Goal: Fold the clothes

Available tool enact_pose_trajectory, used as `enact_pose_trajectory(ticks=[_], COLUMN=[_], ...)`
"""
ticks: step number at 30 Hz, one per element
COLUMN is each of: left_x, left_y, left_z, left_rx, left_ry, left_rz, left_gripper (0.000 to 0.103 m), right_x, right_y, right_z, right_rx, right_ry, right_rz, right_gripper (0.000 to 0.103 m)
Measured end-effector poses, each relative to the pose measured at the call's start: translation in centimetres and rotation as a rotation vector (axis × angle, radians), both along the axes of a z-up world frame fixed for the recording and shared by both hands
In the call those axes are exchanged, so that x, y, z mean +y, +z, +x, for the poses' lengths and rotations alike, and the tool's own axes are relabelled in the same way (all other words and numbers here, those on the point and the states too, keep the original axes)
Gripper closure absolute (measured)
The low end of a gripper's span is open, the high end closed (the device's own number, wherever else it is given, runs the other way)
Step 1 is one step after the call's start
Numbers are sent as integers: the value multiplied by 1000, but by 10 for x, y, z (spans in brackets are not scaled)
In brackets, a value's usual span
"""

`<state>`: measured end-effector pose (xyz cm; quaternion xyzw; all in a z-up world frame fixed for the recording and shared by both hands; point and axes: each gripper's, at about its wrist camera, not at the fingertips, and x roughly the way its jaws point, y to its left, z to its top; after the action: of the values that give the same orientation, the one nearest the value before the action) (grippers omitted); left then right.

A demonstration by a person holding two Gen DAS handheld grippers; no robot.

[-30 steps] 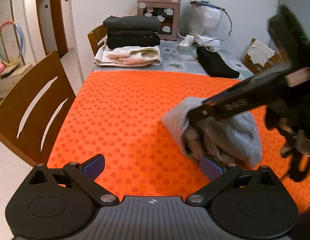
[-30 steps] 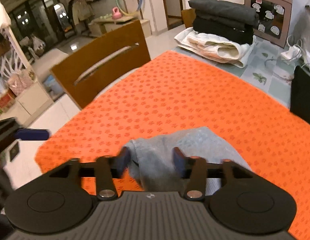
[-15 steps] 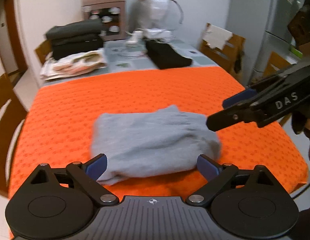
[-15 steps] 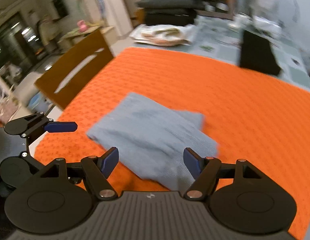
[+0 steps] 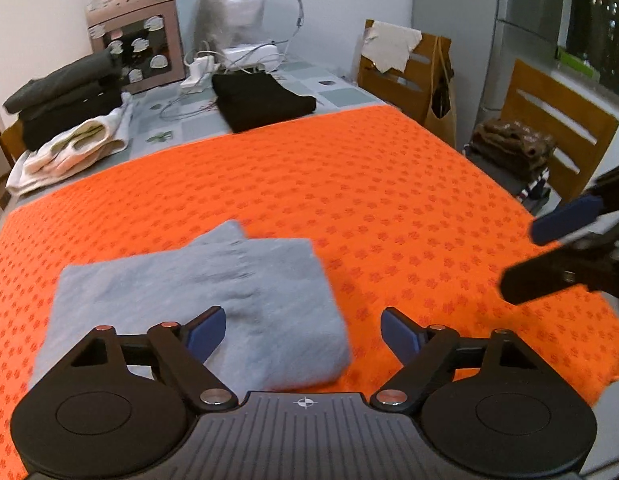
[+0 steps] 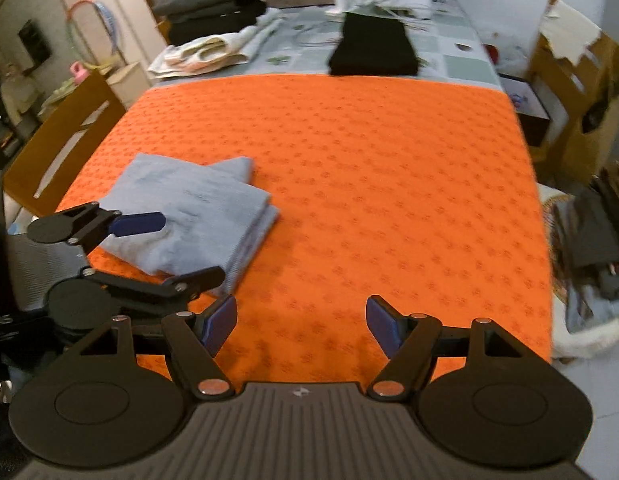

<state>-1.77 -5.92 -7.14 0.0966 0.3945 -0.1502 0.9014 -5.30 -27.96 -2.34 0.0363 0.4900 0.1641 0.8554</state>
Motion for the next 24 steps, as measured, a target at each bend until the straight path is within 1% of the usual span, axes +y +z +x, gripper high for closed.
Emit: enact_pose_trajectory(ticks=[3,6,7,9,10,11,12,13,17,21,24], left_x=[-14,-16,-15,-10,-7,-4,2,7,32,64,97], left_y=[-10,-20,-23,-27,-27,-26,-23,-20,-2,22,39], left_z=[10,16,17,18,17,15,14,12,3,-9,-16], left_rx=[-1,-3,-4,-9,-14,-24,-29,-32,-53,-91,-107], left_ry=[20,52,63,79,83,90,100,112,165,233,300], left_rz=[36,81,92,106,106,99,83,65,6,-11,-13], left_gripper=[21,32,39,49,58,70,78,90,91,91,91], right_x=[-11,-15,-16,-15,-15,-14,-13,-10,2,20,37], right_y=[-2,-1,-1,-1,-1,-1,0,0,-2,-3,-5], right_z=[-6,-9,-9,-9,-9,-9,-7,-6,1,11,20], right_rx=[-3,-2,-2,-1,0,0,1,1,2,3,2], right_ry=[-30,-42,-44,-46,-46,-47,-45,-41,-19,4,14], right_rz=[-2,-6,-7,-6,-6,-6,-4,-3,3,13,24], right_gripper=[26,26,26,26,26,26,26,26,26,26,26])
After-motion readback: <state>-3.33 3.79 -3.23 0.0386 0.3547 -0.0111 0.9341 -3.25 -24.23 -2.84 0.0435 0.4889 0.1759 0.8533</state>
